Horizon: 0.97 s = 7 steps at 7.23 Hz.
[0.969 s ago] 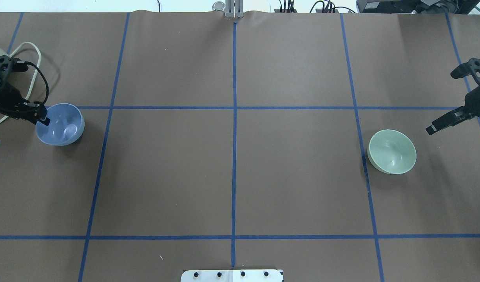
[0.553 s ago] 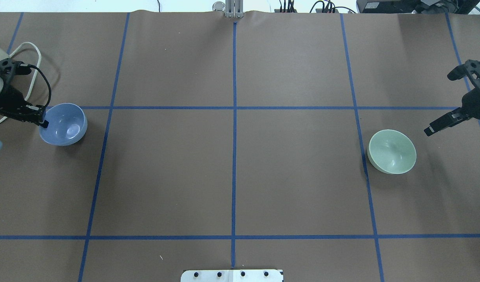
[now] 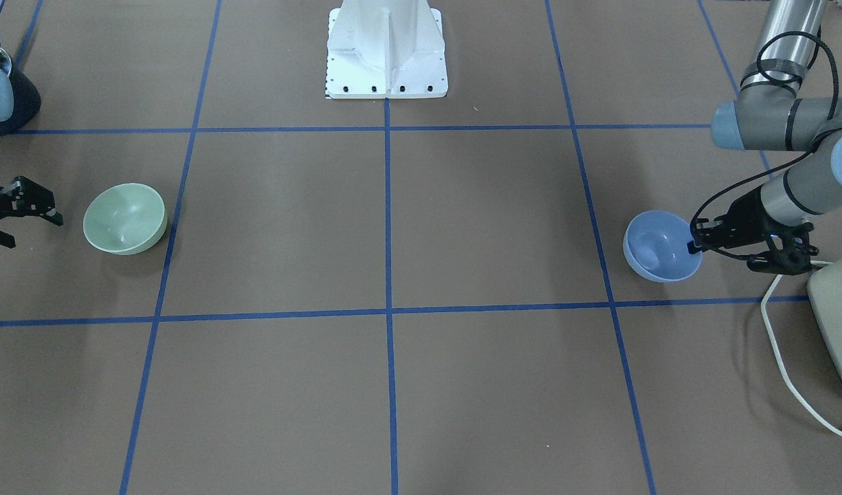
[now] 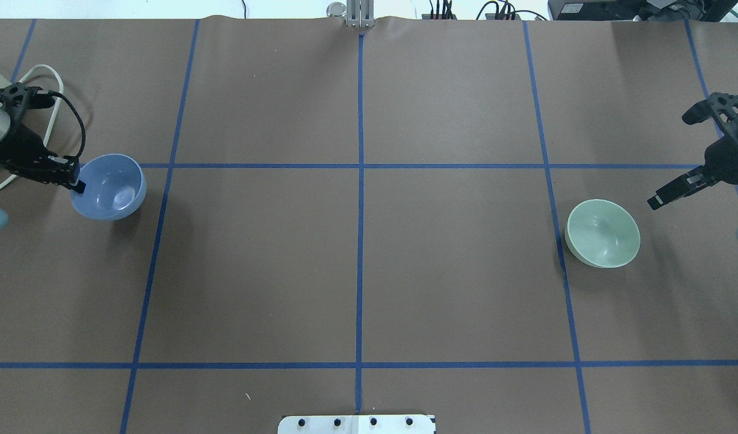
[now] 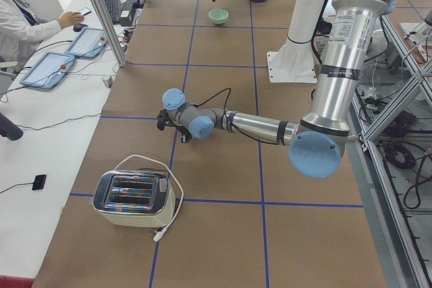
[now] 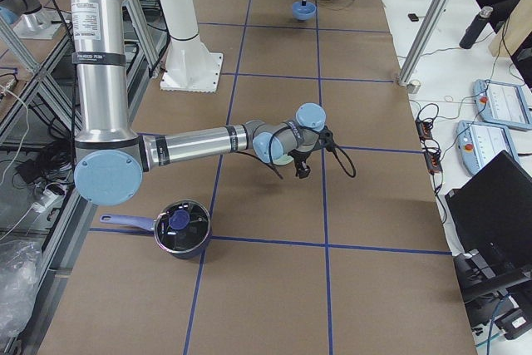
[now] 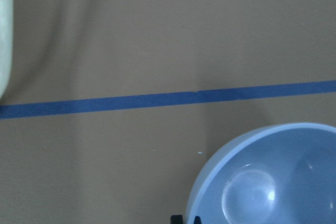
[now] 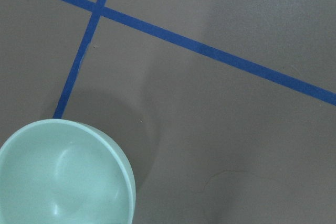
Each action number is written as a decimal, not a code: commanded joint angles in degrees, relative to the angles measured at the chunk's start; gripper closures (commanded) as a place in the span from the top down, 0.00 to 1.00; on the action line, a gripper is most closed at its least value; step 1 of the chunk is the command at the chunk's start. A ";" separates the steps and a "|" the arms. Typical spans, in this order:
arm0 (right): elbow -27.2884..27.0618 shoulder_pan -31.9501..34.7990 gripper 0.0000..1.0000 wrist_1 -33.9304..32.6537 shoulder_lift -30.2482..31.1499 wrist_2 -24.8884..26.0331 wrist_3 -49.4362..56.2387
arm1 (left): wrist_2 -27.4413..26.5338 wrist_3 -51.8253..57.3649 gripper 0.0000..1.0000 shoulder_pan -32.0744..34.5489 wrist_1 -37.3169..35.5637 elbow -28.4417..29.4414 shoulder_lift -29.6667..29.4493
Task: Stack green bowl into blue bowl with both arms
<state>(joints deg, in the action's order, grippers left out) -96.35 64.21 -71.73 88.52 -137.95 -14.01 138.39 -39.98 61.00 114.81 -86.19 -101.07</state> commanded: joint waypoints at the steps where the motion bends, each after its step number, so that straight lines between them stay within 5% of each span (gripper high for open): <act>1: 0.28 -0.83 0.85 1.58 -0.37 0.05 -2.50 | 2.15 -10.52 0.00 0.00 -0.55 -2.39 -3.42; 5: 3.19 -4.00 0.80 10.02 -0.28 0.48 -9.27 | 1.89 -19.21 0.00 -0.78 -14.06 -8.72 -10.62; 7: 3.36 -4.88 0.80 10.47 -0.19 1.45 -9.28 | -2.91 -32.11 0.00 -8.48 -13.83 -8.81 -15.80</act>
<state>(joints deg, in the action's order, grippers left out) -93.08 59.90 -61.68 88.26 -136.99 -23.00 138.80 -64.45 57.00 101.44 -94.66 -113.38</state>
